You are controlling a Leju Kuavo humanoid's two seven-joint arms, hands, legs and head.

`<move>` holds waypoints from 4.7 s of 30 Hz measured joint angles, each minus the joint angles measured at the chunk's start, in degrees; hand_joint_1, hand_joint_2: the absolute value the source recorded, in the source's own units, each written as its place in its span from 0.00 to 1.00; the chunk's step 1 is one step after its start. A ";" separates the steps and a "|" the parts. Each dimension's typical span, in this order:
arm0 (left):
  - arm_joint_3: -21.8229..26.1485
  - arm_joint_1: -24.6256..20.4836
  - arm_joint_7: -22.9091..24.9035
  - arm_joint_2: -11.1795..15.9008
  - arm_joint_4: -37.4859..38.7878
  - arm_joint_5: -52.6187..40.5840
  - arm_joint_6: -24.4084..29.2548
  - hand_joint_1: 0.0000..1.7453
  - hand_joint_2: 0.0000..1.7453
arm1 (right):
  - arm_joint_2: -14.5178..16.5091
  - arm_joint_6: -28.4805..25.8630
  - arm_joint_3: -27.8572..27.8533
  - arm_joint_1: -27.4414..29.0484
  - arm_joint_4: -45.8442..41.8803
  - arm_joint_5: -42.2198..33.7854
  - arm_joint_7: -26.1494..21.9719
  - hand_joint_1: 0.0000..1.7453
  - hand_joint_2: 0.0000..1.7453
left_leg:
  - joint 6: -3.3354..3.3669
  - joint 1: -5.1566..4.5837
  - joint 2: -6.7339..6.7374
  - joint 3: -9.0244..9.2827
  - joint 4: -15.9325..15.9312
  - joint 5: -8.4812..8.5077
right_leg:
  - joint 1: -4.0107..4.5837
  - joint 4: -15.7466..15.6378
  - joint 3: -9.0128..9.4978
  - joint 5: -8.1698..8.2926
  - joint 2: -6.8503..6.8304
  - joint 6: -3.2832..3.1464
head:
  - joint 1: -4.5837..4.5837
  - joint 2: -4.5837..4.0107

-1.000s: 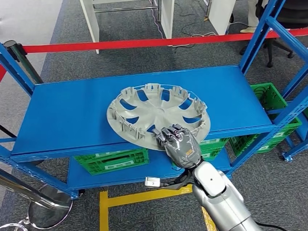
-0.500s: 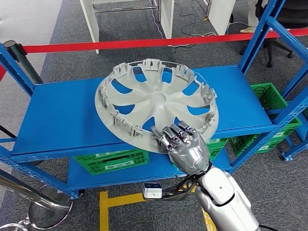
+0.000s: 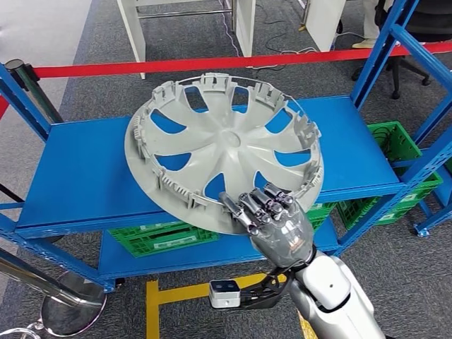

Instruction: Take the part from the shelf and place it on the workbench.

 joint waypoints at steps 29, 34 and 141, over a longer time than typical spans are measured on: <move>-0.14 -0.23 1.72 -0.39 -0.02 -0.86 3.54 0.00 0.00 | 6.35 0.04 -8.57 3.60 -3.88 -7.55 -22.24 1.00 1.00 | 0.91 -0.35 -0.01 -0.15 0.46 -0.25 | -0.28 -0.20 0.18 0.23 -0.13 0.74 | -0.03 0.00; -0.35 -0.35 1.66 -0.44 -0.02 -1.15 3.83 0.00 0.00 | 7.64 0.04 -11.14 3.90 -4.33 -8.25 -23.00 1.00 1.00 | 2.05 0.30 -0.05 0.04 -0.99 0.86 | -0.40 8.67 -4.34 -5.20 2.07 1.46 | 0.36 0.00; -2.25 -1.26 5.07 1.66 0.17 -3.10 5.25 0.00 0.00 | -1.05 0.15 -11.15 8.04 -13.56 3.34 1.26 1.00 1.00 | -1.75 0.80 -0.22 -6.90 10.10 -5.94 | -0.94 2.78 -4.62 2.14 2.26 -0.26 | 0.38 0.00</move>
